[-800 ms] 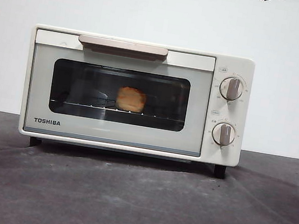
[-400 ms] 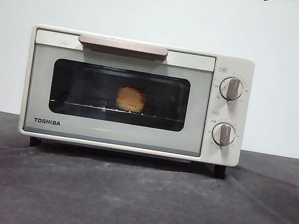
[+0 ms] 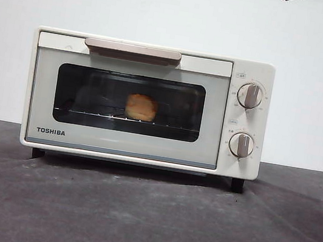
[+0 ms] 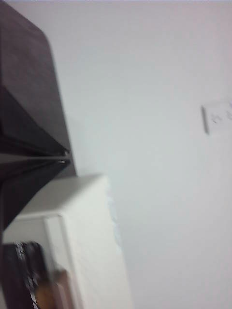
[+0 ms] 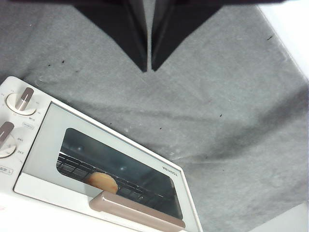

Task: The left arm flap open the oven, the right arm pick bread and place it into oven, the left arm flap close the oven

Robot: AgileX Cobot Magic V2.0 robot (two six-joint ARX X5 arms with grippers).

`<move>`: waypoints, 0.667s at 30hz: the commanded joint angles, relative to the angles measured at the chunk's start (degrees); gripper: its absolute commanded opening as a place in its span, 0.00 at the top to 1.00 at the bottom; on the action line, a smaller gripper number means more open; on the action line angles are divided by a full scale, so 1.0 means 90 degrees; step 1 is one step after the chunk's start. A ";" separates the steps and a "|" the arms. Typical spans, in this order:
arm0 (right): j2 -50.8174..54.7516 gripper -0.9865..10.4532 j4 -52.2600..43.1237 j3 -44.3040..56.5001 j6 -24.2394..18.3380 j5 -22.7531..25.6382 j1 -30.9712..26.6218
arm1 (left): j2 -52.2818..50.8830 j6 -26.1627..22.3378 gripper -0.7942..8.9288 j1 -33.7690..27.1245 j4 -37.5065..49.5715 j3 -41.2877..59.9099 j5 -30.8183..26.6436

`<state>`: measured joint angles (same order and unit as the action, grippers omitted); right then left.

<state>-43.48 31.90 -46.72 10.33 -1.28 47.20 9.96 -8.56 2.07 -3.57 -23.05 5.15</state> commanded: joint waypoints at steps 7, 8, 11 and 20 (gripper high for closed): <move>-0.0024 0.91 -0.0066 -0.0083 -0.0010 0.0027 0.0058 | -0.0610 -0.0087 0.90 -0.0068 0.0301 0.1569 -0.0274; -0.0024 0.91 -0.0066 -0.0083 -0.0010 0.0024 0.0058 | -0.0656 -0.0090 0.90 -0.0068 0.0299 0.1685 -0.0274; -0.0024 0.91 -0.0066 -0.0083 -0.0010 0.0024 0.0058 | -0.0787 -0.0090 0.90 -0.0068 0.0204 0.1987 -0.0274; -0.0024 0.91 -0.0066 -0.0083 -0.0010 0.0027 0.0058 | -0.1086 -0.0092 0.90 -0.0068 -0.0034 0.2484 -0.0274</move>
<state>-43.48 31.90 -46.72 10.33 -1.28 47.20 0.32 -8.69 1.52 -4.21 -1.87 2.87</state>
